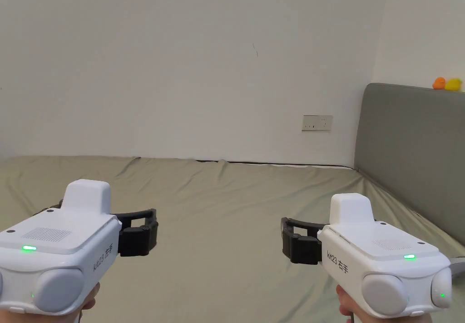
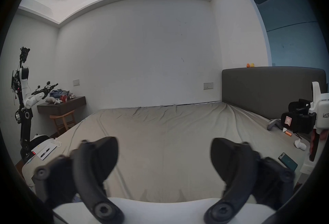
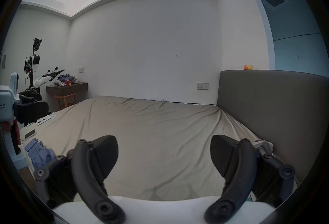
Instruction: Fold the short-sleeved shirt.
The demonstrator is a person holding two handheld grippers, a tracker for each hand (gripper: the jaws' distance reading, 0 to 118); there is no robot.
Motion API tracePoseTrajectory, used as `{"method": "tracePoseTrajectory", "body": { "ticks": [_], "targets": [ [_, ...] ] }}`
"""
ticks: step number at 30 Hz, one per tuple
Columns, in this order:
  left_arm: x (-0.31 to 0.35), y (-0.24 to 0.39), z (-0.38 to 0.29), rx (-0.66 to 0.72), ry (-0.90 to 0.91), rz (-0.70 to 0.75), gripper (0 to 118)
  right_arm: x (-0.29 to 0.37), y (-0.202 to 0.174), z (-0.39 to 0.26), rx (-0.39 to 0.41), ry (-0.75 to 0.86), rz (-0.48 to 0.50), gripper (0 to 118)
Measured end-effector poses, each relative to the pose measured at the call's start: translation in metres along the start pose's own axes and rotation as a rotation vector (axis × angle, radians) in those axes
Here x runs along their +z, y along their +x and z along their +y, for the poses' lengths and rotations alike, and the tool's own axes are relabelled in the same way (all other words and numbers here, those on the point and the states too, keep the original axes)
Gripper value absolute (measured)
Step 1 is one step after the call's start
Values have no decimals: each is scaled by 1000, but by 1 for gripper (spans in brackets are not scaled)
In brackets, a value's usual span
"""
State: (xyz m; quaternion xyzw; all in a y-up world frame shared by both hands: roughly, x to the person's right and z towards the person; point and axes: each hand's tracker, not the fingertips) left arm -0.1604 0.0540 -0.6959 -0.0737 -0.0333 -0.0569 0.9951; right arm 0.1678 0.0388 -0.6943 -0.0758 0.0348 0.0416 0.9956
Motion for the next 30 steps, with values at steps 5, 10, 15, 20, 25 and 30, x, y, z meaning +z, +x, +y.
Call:
{"method": "tracePoseTrajectory", "body": {
  "ticks": [5,10,15,20,25,30],
  "targets": [
    [0,-2,-1,-1,4,13,117,-2,-1,2,-25,3,20,118],
    [-2,-5,-2,8,-5,11,117,-9,6,4,-246,-58,-9,118],
    [-4,-9,-2,30,-9,7,117,-5,4,17,-266,-51,-72,118],
    [-4,-10,-3,36,-14,8,117,3,0,27,-307,-63,-94,118],
    [-6,-8,-5,34,-23,5,117,13,-7,35,-273,-40,-102,118],
    [-5,-7,-5,33,-19,4,117,19,-12,35,-203,22,-37,118]
  ]
}}
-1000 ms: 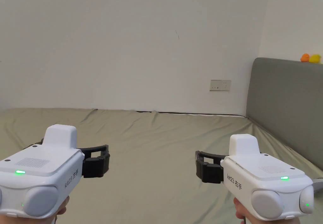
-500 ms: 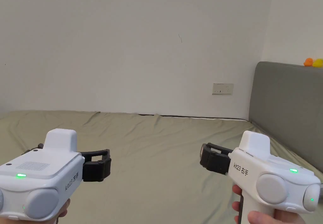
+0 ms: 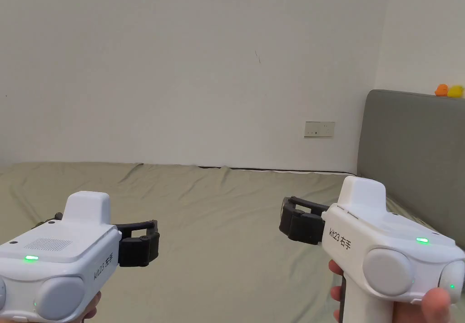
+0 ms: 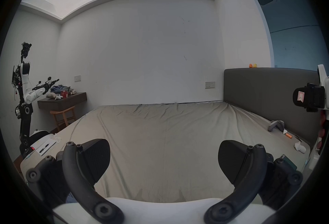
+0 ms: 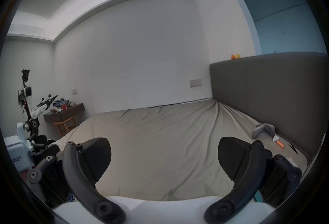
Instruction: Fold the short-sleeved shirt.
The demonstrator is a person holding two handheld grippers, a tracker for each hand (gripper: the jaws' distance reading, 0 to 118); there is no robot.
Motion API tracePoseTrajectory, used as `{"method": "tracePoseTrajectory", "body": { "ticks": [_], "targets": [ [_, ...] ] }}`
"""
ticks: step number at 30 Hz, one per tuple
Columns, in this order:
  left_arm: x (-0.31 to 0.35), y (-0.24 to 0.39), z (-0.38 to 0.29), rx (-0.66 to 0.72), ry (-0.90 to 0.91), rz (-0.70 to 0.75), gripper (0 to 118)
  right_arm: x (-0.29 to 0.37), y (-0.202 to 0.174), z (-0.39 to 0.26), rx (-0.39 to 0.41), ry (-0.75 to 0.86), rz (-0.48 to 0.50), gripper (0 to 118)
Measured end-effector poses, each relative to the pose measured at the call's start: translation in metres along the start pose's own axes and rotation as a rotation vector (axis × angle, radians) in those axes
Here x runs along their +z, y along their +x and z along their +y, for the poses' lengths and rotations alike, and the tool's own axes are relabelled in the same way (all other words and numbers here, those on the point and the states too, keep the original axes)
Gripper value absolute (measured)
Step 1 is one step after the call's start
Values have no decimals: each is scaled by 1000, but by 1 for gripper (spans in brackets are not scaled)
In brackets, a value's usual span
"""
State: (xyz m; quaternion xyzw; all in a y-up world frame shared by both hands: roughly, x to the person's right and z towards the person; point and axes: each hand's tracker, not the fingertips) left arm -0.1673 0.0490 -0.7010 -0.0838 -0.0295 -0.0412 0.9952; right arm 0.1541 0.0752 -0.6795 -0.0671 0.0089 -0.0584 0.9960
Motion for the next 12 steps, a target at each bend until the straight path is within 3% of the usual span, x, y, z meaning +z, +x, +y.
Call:
{"method": "tracePoseTrajectory", "body": {
  "ticks": [2,6,9,10,12],
  "targets": [
    [0,0,0,1,3,1,117,1,0,-1,-10,8,6,118],
    [2,0,1,4,8,3,117,-2,-3,-1,50,8,43,116],
    [1,-1,1,4,13,8,117,-4,-5,-3,71,22,25,114],
    [1,-1,1,5,13,8,117,-4,-5,-6,44,16,1,114],
    [2,-1,1,8,15,7,117,-3,-8,-7,89,53,-38,114]
  ]
}}
